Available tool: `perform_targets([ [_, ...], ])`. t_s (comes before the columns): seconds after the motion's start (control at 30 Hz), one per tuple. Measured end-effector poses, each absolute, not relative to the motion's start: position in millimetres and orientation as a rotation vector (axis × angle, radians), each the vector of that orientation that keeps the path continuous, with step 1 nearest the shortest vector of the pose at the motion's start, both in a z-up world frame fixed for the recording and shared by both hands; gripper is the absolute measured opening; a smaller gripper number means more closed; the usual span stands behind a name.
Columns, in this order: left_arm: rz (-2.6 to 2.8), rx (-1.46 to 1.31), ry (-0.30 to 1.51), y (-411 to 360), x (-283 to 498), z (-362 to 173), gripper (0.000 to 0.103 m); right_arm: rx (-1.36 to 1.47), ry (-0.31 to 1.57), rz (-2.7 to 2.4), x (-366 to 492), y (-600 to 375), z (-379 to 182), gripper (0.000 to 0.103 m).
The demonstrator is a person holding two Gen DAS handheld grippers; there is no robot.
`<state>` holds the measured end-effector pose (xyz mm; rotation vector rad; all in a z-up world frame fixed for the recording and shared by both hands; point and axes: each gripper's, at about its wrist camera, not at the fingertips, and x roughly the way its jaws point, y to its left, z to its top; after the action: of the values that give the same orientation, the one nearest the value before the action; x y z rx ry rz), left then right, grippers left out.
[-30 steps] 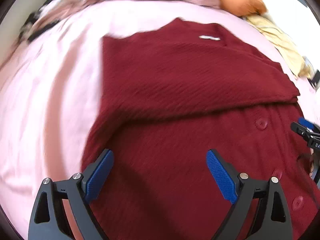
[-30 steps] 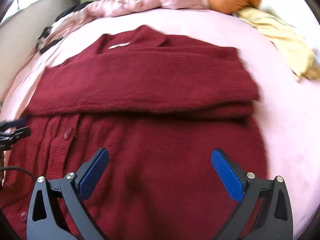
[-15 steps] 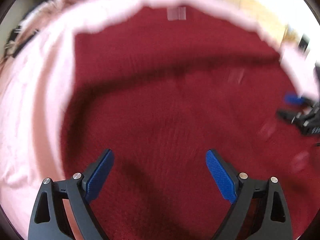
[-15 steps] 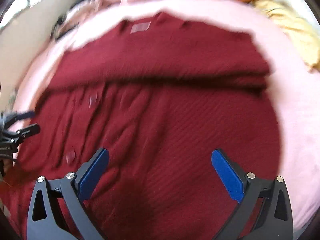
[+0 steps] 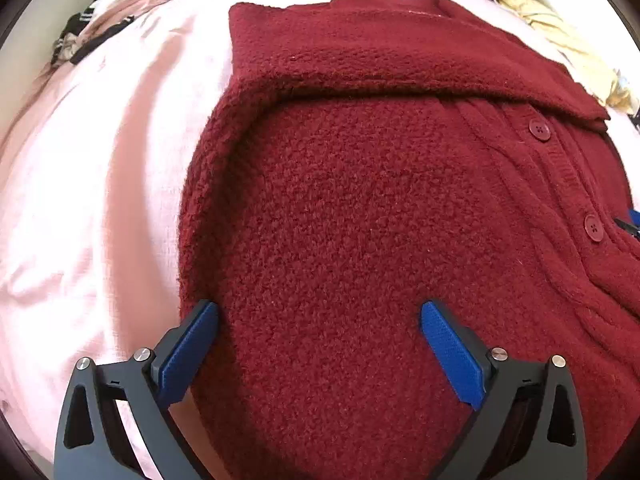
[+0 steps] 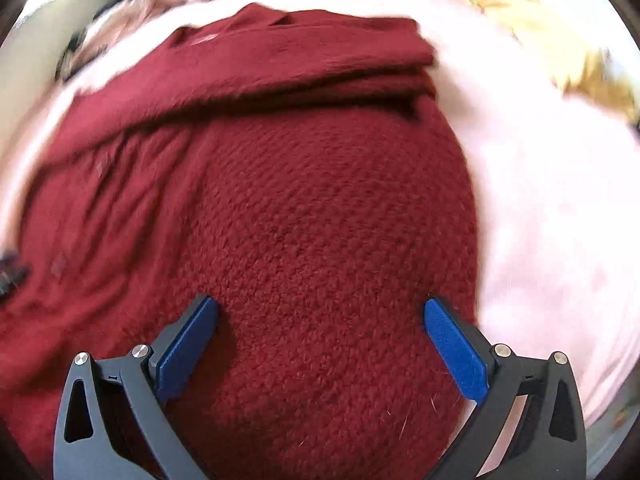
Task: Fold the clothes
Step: 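Move both grippers along the cardigan body toward the hem, then roll both grippers and close them on the cardigan hem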
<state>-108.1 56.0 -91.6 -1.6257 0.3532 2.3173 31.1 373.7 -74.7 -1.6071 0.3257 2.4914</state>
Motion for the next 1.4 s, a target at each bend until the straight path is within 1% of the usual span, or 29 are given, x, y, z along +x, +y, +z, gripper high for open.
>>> perform_targets([
  [0.1,2.341,-1.611,0.374,55.0,-99.2,-77.6,0.097,-1.584,0.500,2.531,47.2,385.5,-59.0,0.103],
  [0.27,2.459,-1.508,0.433,34.7,-61.0,-35.6,0.097,-1.530,0.797,2.577,74.1,405.1,-32.7,0.103],
  [0.33,2.458,-1.497,0.278,4.4,-50.5,-18.8,0.097,-1.509,0.931,2.586,85.5,413.3,-23.2,0.103],
  [0.43,2.259,-1.558,-0.218,-44.5,-33.9,-16.7,0.097,-1.560,1.375,2.505,114.0,431.3,-26.1,0.103],
  [0.47,2.176,-1.581,-0.363,-55.8,-28.7,-24.1,0.097,-1.564,1.519,2.453,126.0,438.9,-30.2,0.103],
  [0.5,2.128,-1.592,-0.461,-73.7,-11.8,-30.9,0.097,-1.549,1.649,2.397,143.7,442.4,-35.2,0.103],
  [0.53,2.106,-1.595,-0.521,-80.2,-5.8,-36.8,0.097,-1.530,1.770,2.339,160.4,445.8,-40.4,0.103],
  [0.67,2.007,-1.576,-0.813,-94.5,28.3,-65.0,0.097,-1.435,2.110,2.127,204.0,446.5,-74.0,0.103],
  [0.73,1.907,-1.549,-0.990,-105.3,43.7,-81.1,0.097,-1.424,2.222,2.033,207.9,434.9,-96.7,0.103],
  [0.8,1.820,-1.497,-1.119,-107.2,43.3,-97.0,0.097,-1.410,2.331,1.933,211.7,423.3,-119.4,0.103],
  [0.87,1.748,-1.439,-1.240,-108.9,50.0,-98.0,0.097,-1.388,2.443,1.833,215.3,411.5,-141.1,0.103],
  [0.93,1.737,-1.407,-1.287,-111.7,55.5,-95.8,0.097,-1.290,2.637,1.785,216.0,397.0,-150.2,0.103],
  [1.0,1.745,-1.385,-1.299,-115.2,60.7,-91.0,0.097,-1.158,2.787,1.778,215.3,387.6,-148.0,0.102],
  [1.17,1.738,-1.272,-1.342,-124.4,64.3,-70.2,0.097,-0.932,2.873,2.010,205.2,379.7,-110.2,0.102],
  [1.23,1.726,-1.255,-1.331,-135.4,72.9,-61.1,0.097,-0.843,2.978,2.022,206.1,379.9,-100.2,0.102],
  [1.3,1.719,-1.238,-1.355,-138.0,76.3,-58.0,0.097,-0.828,3.017,2.043,207.2,379.5,-94.5,0.102],
  [1.4,1.721,-1.217,-1.390,-140.3,73.9,-57.1,0.097,-0.984,2.912,2.034,204.1,374.3,-99.3,0.102],
])
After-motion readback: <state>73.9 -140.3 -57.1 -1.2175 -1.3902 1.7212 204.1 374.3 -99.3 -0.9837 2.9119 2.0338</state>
